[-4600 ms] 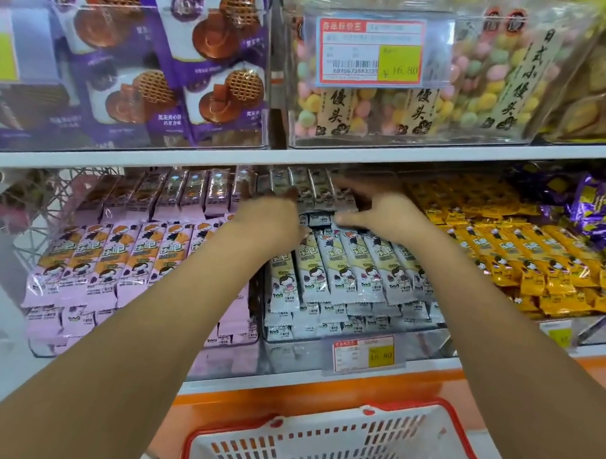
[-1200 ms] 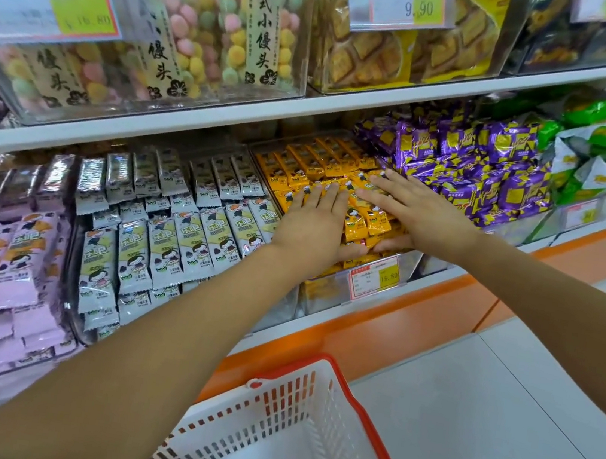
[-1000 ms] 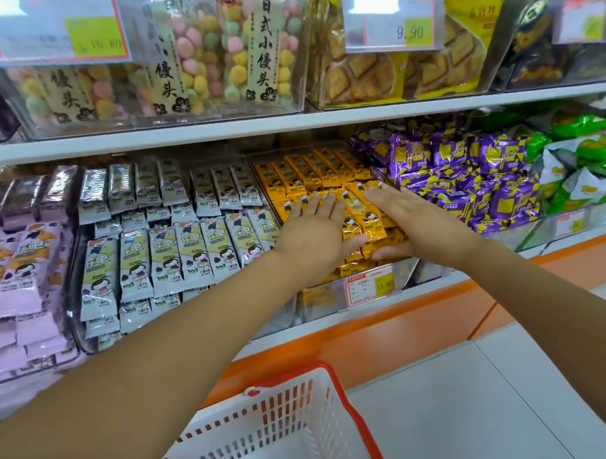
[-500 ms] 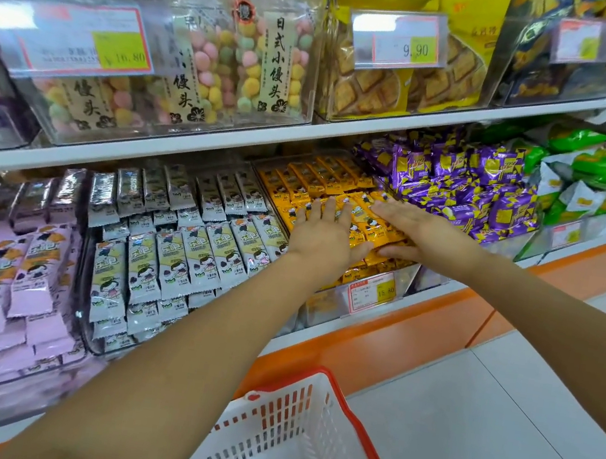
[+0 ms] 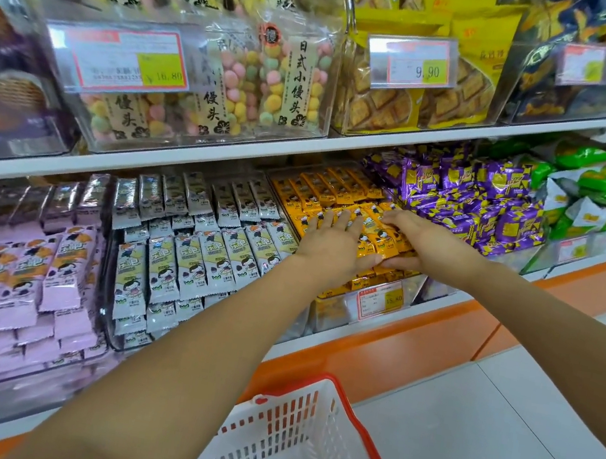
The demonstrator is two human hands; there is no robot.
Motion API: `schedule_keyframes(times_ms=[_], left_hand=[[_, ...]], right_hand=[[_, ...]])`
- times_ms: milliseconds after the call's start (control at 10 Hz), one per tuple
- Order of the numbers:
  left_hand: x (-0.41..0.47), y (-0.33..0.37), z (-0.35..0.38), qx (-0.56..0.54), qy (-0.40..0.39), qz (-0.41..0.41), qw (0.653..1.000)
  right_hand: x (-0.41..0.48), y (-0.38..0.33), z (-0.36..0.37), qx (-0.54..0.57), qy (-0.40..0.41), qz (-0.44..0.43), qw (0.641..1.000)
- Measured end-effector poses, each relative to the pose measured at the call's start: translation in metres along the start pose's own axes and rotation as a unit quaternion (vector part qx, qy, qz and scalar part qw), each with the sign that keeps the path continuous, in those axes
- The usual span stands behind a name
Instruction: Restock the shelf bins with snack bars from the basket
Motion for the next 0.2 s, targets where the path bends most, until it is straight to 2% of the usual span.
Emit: schedule_keyframes(times_ms=[100, 200], left_hand=[[-0.005, -0.001, 0.001, -0.033, -0.010, 0.003, 0.999], [-0.021, -0.002, -0.020, -0.056, 0.052, 0.019, 0.997]], right_hand=[[0.001, -0.003, 0.003, -0.002, -0.013, -0.012, 1.000], [-0.002, -0.013, -0.009, -0.022, 0.005, -0.037, 0.999]])
Point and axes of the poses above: each hand's wrist, its own x-axis towards the middle knuckle, its own z-axis out of the palm, y = z × x, the point moved 10 cm from there along x, towards the middle knuckle, and after that the axes turned 2 degrees about y, right-handed, at the moved point
